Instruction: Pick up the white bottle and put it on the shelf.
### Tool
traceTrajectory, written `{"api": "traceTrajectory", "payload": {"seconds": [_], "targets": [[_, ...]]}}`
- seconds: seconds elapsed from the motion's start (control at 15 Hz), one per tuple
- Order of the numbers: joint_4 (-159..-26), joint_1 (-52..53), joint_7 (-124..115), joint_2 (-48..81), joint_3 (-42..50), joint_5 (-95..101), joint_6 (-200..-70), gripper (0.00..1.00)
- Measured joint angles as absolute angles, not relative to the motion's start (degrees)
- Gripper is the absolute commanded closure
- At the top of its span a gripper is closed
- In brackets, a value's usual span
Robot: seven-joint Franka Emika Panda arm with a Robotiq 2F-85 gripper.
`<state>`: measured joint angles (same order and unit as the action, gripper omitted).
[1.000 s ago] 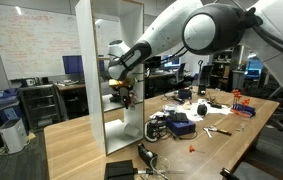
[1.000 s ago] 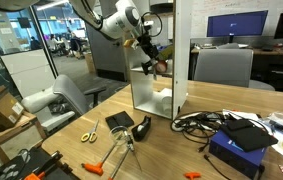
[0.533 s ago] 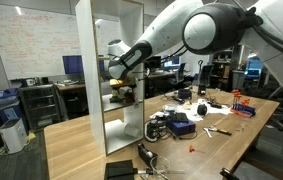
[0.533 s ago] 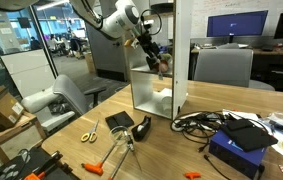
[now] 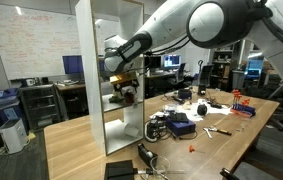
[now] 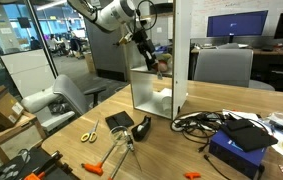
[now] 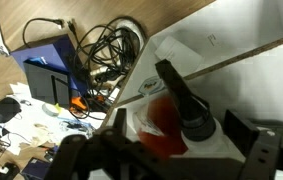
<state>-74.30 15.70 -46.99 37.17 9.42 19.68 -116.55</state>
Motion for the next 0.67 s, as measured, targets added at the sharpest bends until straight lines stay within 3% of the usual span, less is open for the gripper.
{"api": "traceTrajectory", "payload": {"seconds": [0.67], "targets": [[-74.14,12.69,-40.33,31.26,4.20,11.46,-109.78,0.00]]}}
